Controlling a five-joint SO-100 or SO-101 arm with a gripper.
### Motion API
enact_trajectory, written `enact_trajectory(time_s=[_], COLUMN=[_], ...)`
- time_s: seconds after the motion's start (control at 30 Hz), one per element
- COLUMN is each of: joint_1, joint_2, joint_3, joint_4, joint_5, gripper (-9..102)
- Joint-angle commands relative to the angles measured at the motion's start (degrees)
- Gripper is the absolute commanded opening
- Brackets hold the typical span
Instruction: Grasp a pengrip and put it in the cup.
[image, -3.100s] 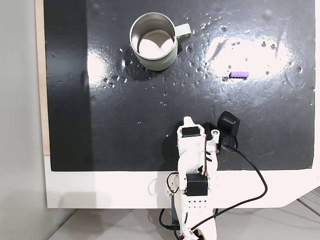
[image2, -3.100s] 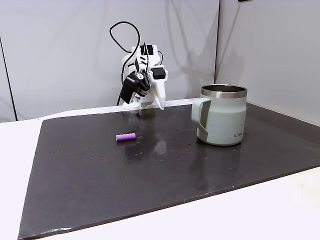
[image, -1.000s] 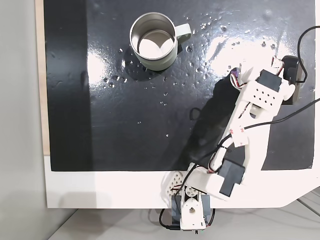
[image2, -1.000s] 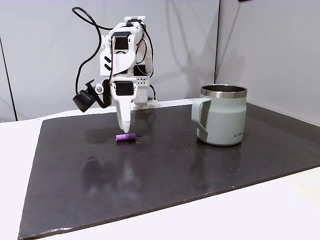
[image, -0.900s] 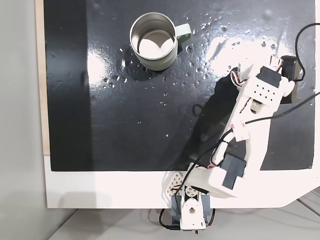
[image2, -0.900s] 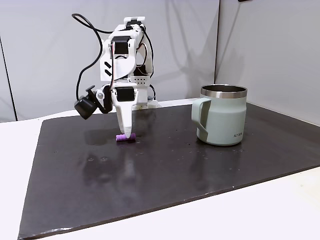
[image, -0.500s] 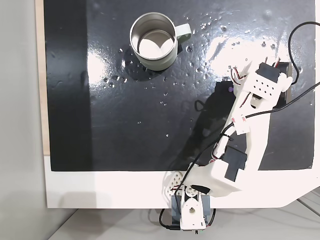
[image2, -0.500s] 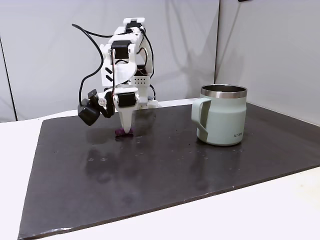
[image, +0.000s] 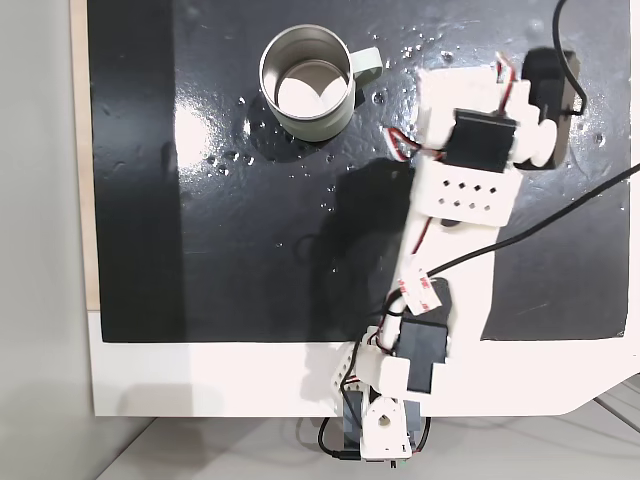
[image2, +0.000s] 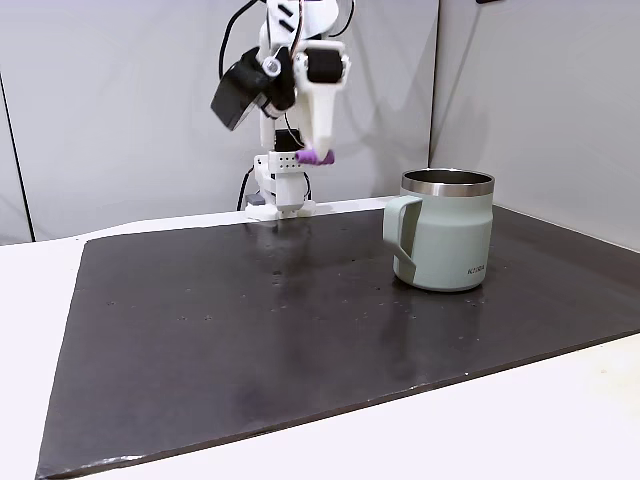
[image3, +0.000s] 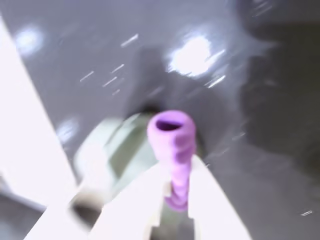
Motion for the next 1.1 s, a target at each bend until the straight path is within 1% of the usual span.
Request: enact_trajectory(time_s=[0.0,0.07,0.13,0.27,0.33,0.43,0.63,0.87,0.9,1.0,1.07], joint_1=[-4.75,-7.29,-9.67,-16.17,-18.37,-20.48,-19.86,-19.07,-19.16,-19.6,-19.69], joint_2=[-3.34,-6.68,-5.54,-4.75,-6.15,-8.35,-14.41,-18.81,-18.81,-18.54,-18.37], joint_3=[-19.07,-28.74,-29.09,-27.69,-27.86,-28.04,-35.07,-38.58,-38.58,-38.58,-38.5], joint_4=[7.21,11.34,11.07,8.88,6.94,6.15,5.62,5.62,5.62,6.42,6.77], joint_5=[7.29,12.22,15.91,18.54,18.28,17.23,16.79,16.52,16.0,15.03,14.85], gripper=[0,0,0,0,0,0,0,0,4,22,27])
